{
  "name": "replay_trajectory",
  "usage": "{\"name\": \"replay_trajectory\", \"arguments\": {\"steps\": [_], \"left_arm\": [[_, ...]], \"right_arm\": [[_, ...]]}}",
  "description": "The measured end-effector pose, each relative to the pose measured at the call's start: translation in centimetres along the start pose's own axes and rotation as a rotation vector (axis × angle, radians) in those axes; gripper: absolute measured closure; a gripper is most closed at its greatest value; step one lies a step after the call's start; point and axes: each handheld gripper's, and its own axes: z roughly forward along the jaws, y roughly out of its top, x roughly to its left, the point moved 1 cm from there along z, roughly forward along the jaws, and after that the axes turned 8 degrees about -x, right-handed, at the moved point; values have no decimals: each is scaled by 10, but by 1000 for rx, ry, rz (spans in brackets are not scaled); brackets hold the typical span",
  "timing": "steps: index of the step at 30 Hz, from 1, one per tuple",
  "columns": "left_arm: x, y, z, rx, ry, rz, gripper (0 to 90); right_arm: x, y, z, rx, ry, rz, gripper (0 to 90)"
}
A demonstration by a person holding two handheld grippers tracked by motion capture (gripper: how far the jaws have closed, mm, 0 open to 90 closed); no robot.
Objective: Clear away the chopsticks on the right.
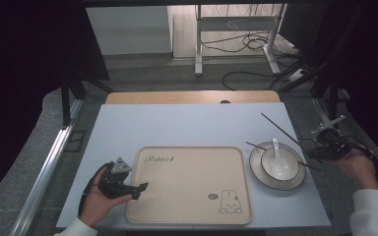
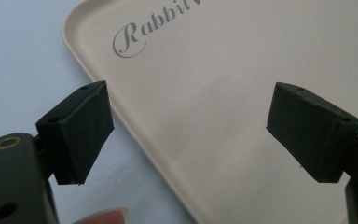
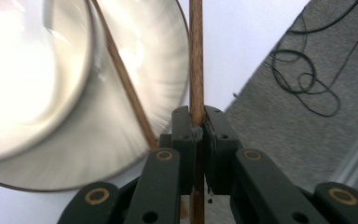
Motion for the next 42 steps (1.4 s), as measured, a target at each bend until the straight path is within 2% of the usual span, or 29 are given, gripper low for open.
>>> {"name": "replay_trajectory", "arguments": {"steps": [3,4,5,7,8,9,10,11,12,14,15,16,17,18,19,27,28,29,31,32,33,35,36,37,38,39,40,42], "left_arm": [[0,0,-1,-5,2,-5,144],[0,0,-1,-5,2,-5,145],[0,1,-2,-8,2,-6,144],[0,1,-3,-13,5,-7,144],[0,1,-3,-13,5,-7,145],[0,1,-4,-17,6,-9,144],[0,1,-4,-17,6,-9,144],[0,1,-4,-18,6,-10,144],[0,1,-4,-16,8,-11,144],[-1,1,-4,-16,8,-12,145],[-1,1,-4,-15,9,-8,144],[-1,1,-4,-15,9,-8,145],[-1,1,-4,-14,9,-7,145],[-1,1,-4,-15,9,-7,145],[-2,1,-4,-15,10,-7,145],[-2,1,-3,-12,9,-8,145],[-2,1,-3,-12,9,-8,145],[-1,1,-3,-12,10,-8,145],[-1,1,-3,-12,10,-8,145],[-1,1,-3,-12,9,-8,145],[-2,1,-3,-11,8,-8,145],[-2,1,-3,-10,7,-5,145],[-2,1,-3,-10,7,-5,145],[-2,1,-3,-11,8,-5,145],[-2,1,-3,-11,7,-7,145],[-2,1,-3,-11,5,-6,145],[-2,1,-3,-11,5,-6,145],[-2,1,-3,-10,5,-6,145]], "right_arm": [[9,4,-8,-49,15,42,837],[9,4,-8,-49,15,42,837],[16,5,-13,-76,28,71,837],[22,6,-17,-101,32,96,836],[22,6,-17,-101,32,96,836],[28,7,-22,-129,36,126,836],[28,7,-22,-129,36,126,836],[33,7,-26,-165,46,177,836],[36,8,-27,-179,48,197,836],[38,8,-29,-193,53,206,836],[43,10,-32,-218,78,226,836],[43,10,-32,-218,78,226,836],[50,12,-35,-241,105,251,836],[50,12,-35,-241,105,251,836],[59,16,-36,-253,112,257,836],[94,29,-37,-251,130,207,836],[94,29,-37,-251,130,207,836],[105,32,-36,-247,143,186,835],[115,35,-33,-236,160,163,835],[115,35,-33,-236,160,163,835],[125,39,-31,-224,168,143,836],[134,42,-29,-213,177,117,836],[134,42,-29,-213,177,117,836],[142,45,-27,-205,185,99,835],[142,45,-27,-205,185,99,835],[149,46,-24,-194,194,84,835],[149,46,-24,-194,194,84,835],[158,47,-19,-175,203,69,835]]}}
